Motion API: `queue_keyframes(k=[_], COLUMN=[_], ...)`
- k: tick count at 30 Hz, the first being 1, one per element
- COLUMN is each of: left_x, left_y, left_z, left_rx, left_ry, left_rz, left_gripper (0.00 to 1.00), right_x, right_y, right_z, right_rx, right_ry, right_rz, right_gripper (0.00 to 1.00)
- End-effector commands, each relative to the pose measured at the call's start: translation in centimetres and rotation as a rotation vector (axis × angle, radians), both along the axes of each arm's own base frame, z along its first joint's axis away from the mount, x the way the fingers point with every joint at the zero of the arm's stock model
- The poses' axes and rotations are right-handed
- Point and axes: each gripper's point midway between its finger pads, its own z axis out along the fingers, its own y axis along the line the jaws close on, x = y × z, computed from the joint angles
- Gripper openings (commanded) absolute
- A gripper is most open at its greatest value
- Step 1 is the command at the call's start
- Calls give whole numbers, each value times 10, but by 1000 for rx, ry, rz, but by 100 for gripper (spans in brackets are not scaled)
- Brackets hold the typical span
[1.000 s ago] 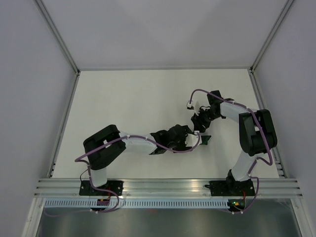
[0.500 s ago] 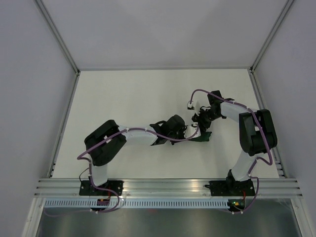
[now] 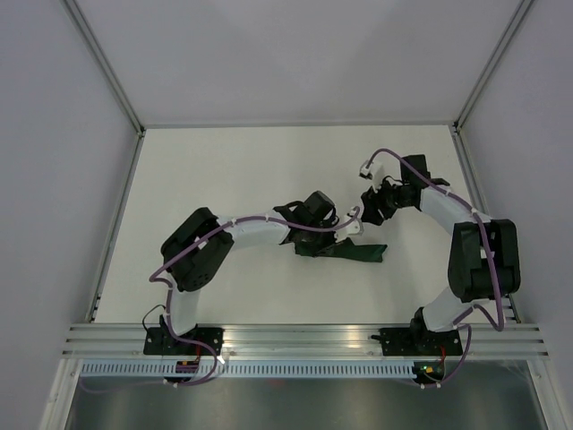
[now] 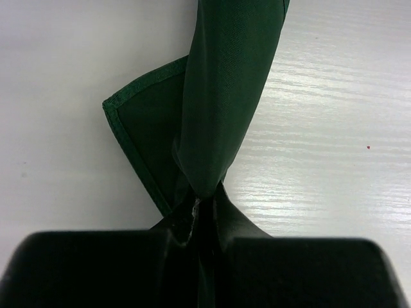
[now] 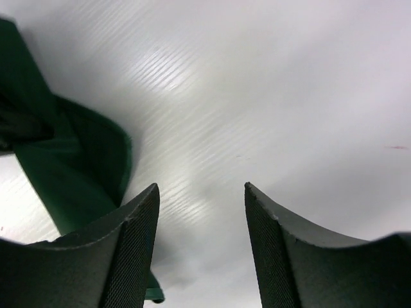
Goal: Fold the napkin, place the utensils inside, and roll it up
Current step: Roll the napkin at the center of the board.
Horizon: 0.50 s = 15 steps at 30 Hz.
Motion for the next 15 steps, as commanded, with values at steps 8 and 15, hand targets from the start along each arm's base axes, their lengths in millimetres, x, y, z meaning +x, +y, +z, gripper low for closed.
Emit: queue_keyframes(k=[8, 15], left_x=[-39, -42], left_y=[23, 27], left_z=[-40, -39], left_rx=[155, 149], left_ry=[308, 477], left_rz=[-3, 4], left_gripper=[2, 2], right_x=[17, -33], right_y=[-26, -21], right_z=[79, 101], right_rx=[170, 148], right_ry=[-177, -343], right_rz=[-93, 68], right_gripper=[62, 66])
